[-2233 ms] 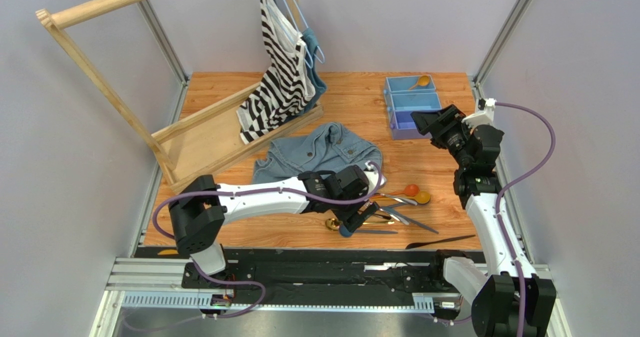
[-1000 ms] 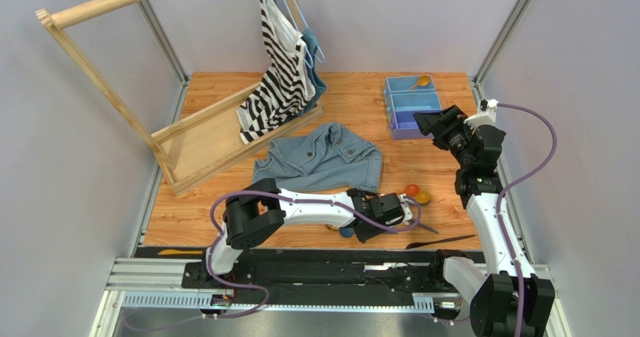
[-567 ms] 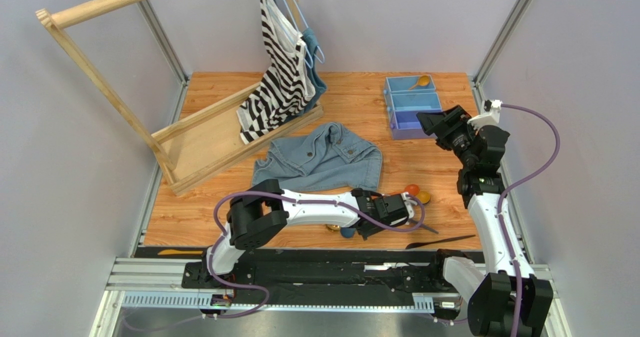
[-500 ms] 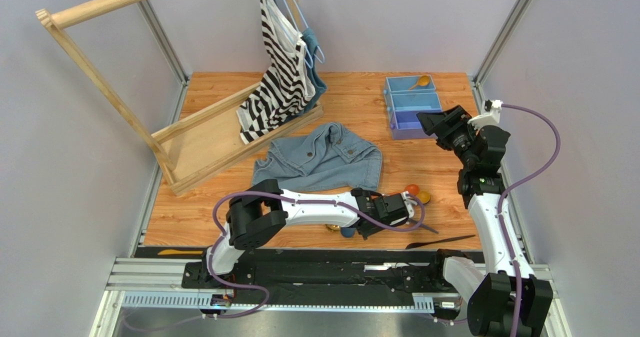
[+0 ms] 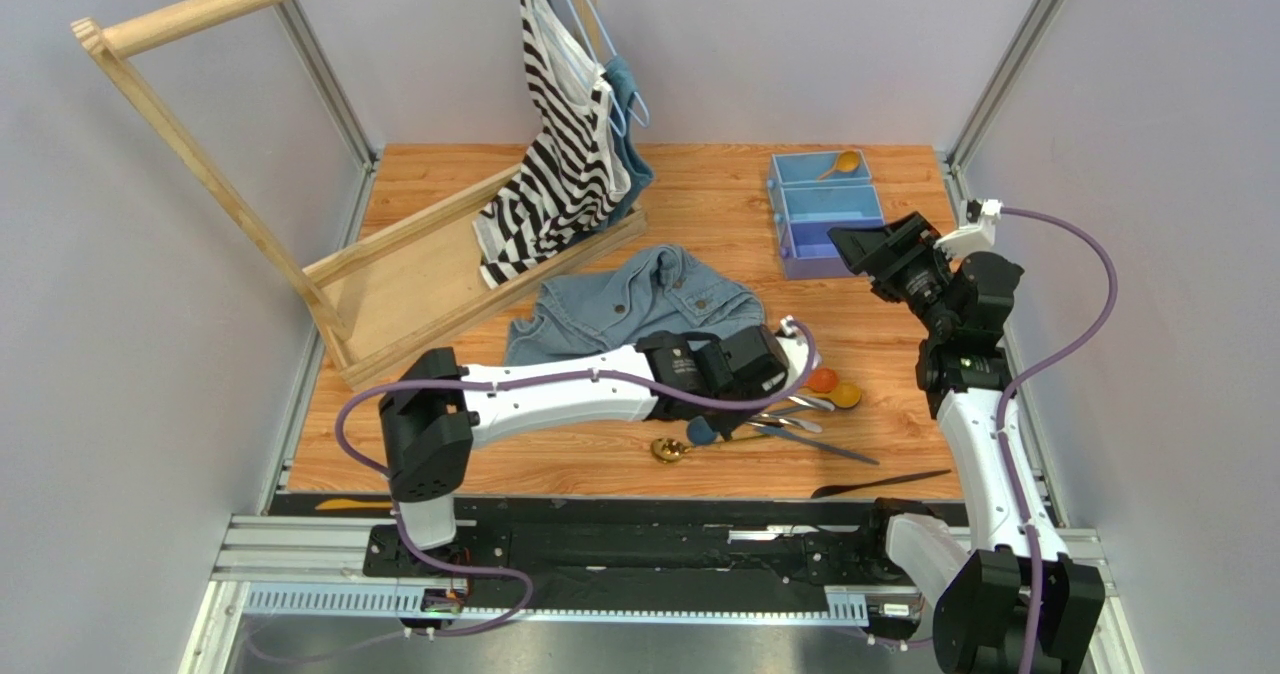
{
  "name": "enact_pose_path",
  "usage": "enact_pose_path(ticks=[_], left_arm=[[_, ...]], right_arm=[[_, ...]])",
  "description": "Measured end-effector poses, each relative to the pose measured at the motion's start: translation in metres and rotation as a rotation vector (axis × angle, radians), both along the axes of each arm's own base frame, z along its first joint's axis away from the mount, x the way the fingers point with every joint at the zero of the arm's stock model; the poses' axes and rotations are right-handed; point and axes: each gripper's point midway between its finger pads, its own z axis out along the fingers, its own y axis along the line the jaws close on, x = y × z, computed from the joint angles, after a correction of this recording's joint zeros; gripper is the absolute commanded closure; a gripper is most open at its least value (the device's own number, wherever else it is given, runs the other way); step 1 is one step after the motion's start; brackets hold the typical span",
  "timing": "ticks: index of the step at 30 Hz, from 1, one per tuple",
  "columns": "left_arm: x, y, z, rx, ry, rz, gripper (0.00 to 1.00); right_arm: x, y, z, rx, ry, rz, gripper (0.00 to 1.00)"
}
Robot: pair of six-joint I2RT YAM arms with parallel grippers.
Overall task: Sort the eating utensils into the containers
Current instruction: Pick up the spoon from the center of the board.
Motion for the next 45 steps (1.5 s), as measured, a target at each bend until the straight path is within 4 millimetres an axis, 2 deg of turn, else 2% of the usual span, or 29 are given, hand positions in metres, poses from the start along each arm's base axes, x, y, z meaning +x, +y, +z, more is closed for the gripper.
enact_pose_path(ticks=[5, 10, 13, 17, 20, 24, 29, 32, 36, 40, 45], left_arm=[[0.021, 0.020, -0.003, -0.021, 0.046, 0.074, 1.00], [0.029, 0.041, -0.008, -0.065, 0.120, 0.142, 1.00], [0.034, 0.049, -0.002, -0.135, 0.171, 0.186, 1.00], [0.045, 0.058, 0.017, -0.268, 0.216, 0.258, 1.00], [0.054, 0.069, 0.029, -0.361, 0.239, 0.322, 1.00], [0.067, 0.092, 0.043, -0.483, 0.265, 0.420, 1.00], [0.082, 0.132, 0.056, -0.653, 0.289, 0.579, 1.00], [0.090, 0.155, 0.062, -0.739, 0.286, 0.677, 1.00], [0.098, 0.184, 0.078, -0.858, 0.278, 0.811, 1.00], [0.104, 0.204, 0.086, -0.940, 0.265, 0.922, 1.00], [0.109, 0.216, 0.083, -0.972, 0.270, 1.023, 1.00]], right_arm=[[-0.002, 0.003, 0.001, 0.006, -0.001, 0.019, 0.24], [-0.003, 0.006, 0.005, 0.018, -0.013, 0.038, 0.24], [-0.002, 0.009, 0.008, 0.033, -0.023, 0.055, 0.25], [-0.001, 0.021, 0.010, 0.051, -0.030, 0.099, 0.25], [-0.002, 0.042, 0.004, 0.056, -0.013, 0.169, 0.25], [-0.009, 0.081, -0.005, 0.045, 0.017, 0.284, 0.25], [-0.022, 0.131, 0.003, 0.005, 0.014, 0.433, 0.25], [-0.029, 0.151, 0.006, -0.009, 0.001, 0.493, 0.25], [-0.037, 0.171, -0.004, -0.019, 0.030, 0.551, 0.25], [-0.049, 0.193, -0.014, -0.032, 0.053, 0.602, 0.25], [-0.074, 0.236, -0.022, -0.101, 0.083, 0.711, 0.26]])
